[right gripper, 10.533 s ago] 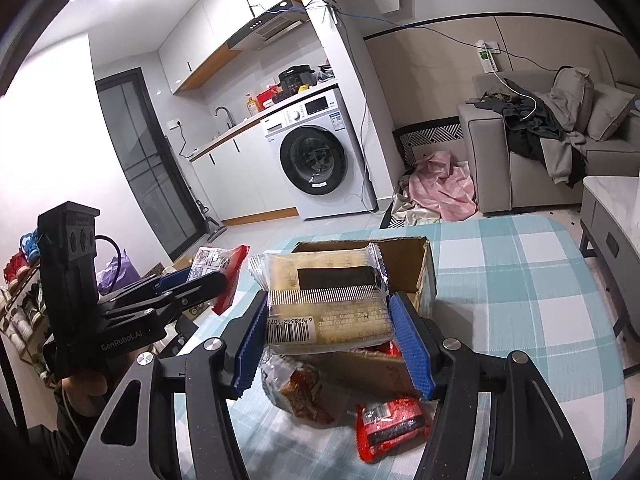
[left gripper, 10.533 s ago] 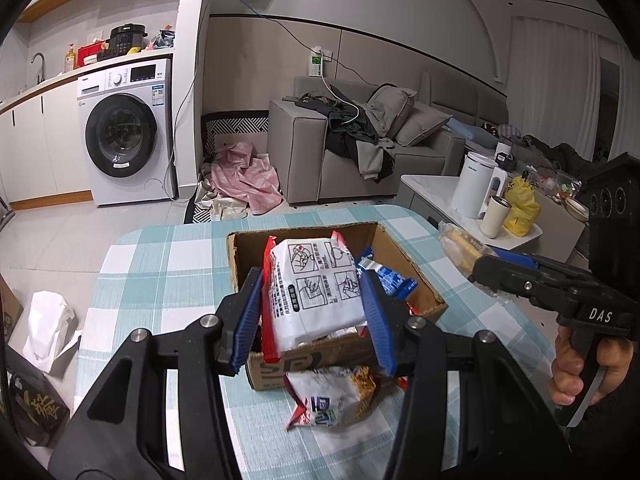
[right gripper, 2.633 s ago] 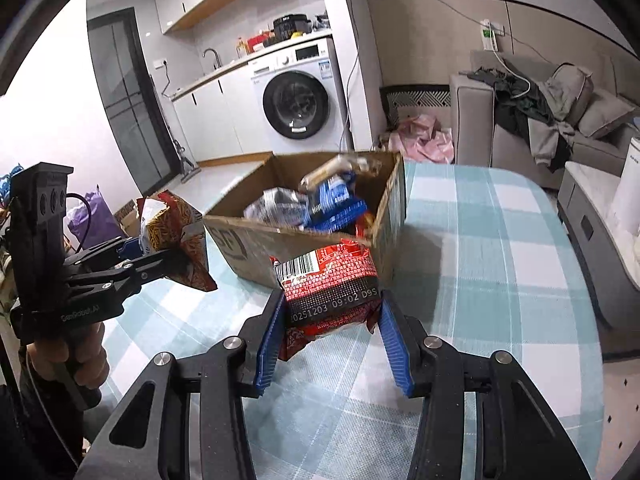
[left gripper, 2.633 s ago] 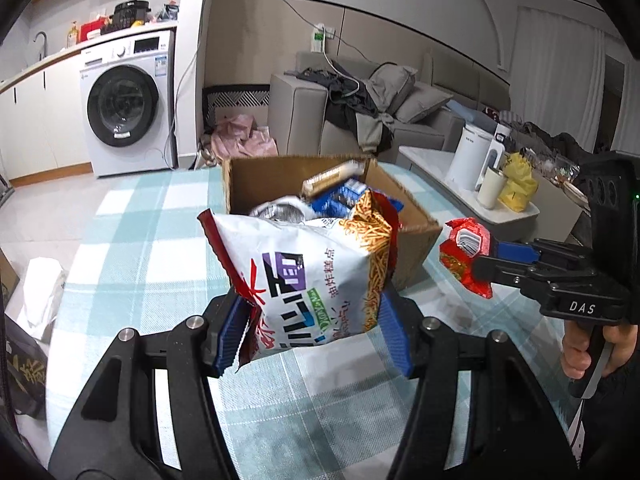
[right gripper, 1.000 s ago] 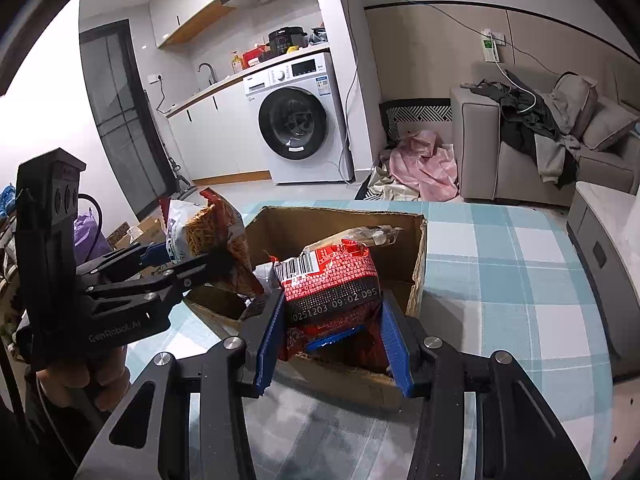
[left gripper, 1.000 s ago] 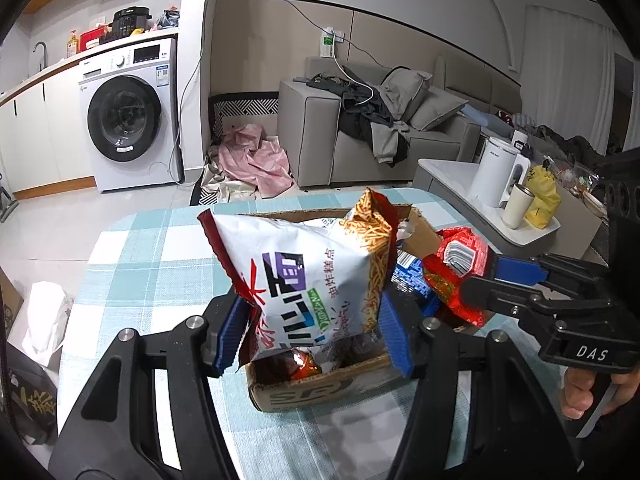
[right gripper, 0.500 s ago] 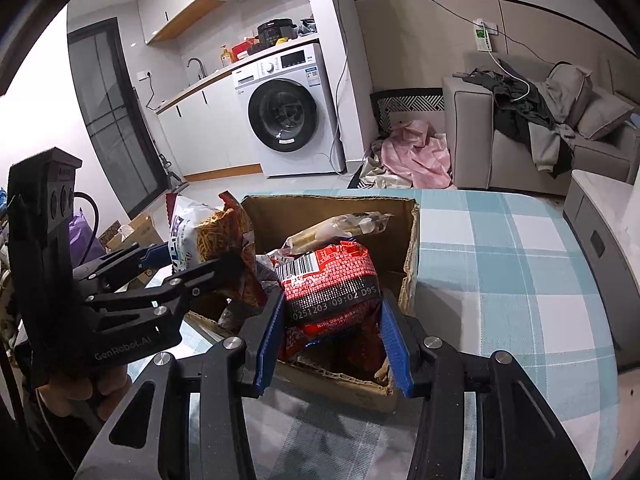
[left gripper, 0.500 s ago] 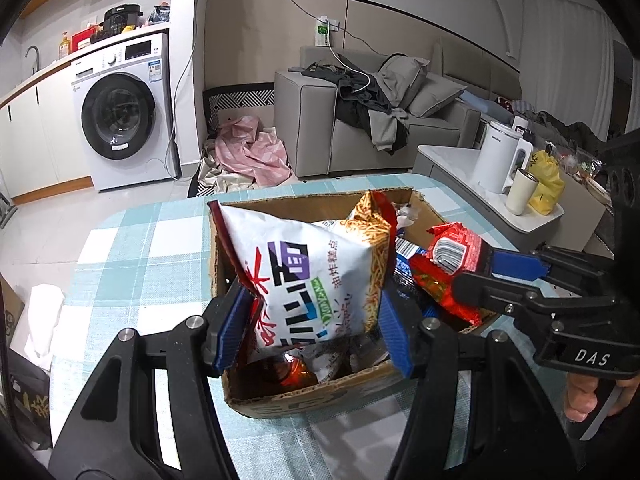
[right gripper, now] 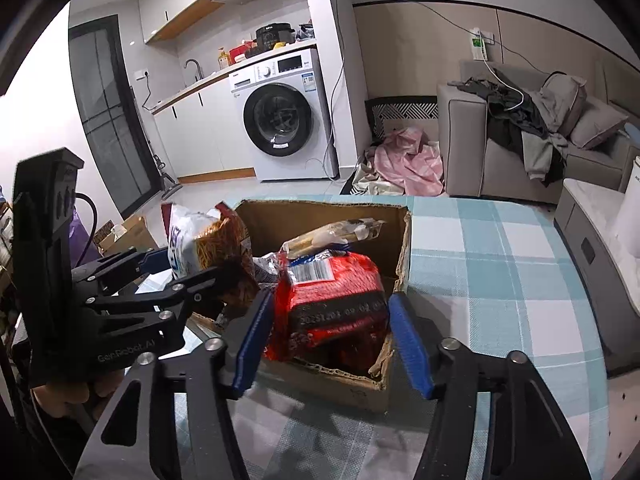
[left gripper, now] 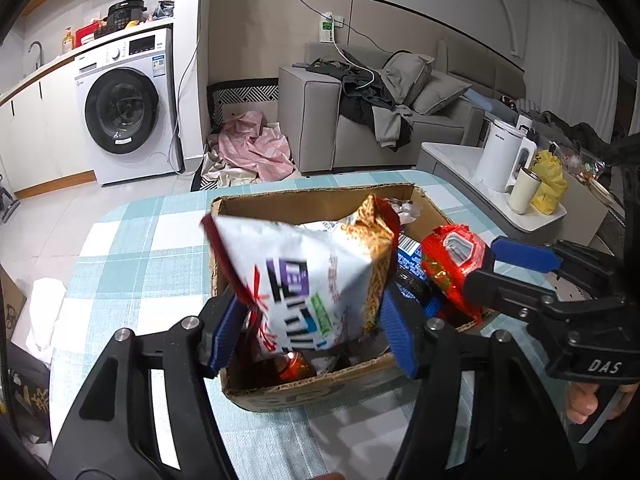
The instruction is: Organize snacks
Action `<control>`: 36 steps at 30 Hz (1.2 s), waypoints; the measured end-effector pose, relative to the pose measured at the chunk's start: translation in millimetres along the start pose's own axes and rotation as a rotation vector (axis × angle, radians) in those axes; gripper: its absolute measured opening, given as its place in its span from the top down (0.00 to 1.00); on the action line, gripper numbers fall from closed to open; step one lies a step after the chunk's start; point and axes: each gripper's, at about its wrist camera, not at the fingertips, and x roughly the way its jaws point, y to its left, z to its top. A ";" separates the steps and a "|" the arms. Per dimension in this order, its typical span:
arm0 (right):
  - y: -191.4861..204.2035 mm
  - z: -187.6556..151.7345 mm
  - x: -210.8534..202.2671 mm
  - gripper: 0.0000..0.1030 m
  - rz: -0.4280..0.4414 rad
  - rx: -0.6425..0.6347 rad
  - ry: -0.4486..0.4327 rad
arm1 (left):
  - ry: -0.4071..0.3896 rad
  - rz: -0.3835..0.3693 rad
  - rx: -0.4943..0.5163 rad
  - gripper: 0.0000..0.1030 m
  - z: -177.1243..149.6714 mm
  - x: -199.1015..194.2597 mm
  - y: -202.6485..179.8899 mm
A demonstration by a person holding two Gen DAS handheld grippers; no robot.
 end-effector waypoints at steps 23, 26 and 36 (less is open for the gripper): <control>-12.2 -13.0 -43.4 0.00 0.009 0.030 -0.112 | -0.107 0.046 -0.032 0.01 -11.3 -78.6 7.1; -11.6 -19.6 -51.8 0.00 0.032 0.020 -0.142 | -0.137 0.054 -0.035 0.01 -19.7 -94.1 8.3; -8.2 -48.1 -70.3 0.00 0.049 0.014 -0.207 | -0.189 0.075 -0.028 0.01 -46.4 -134.4 7.5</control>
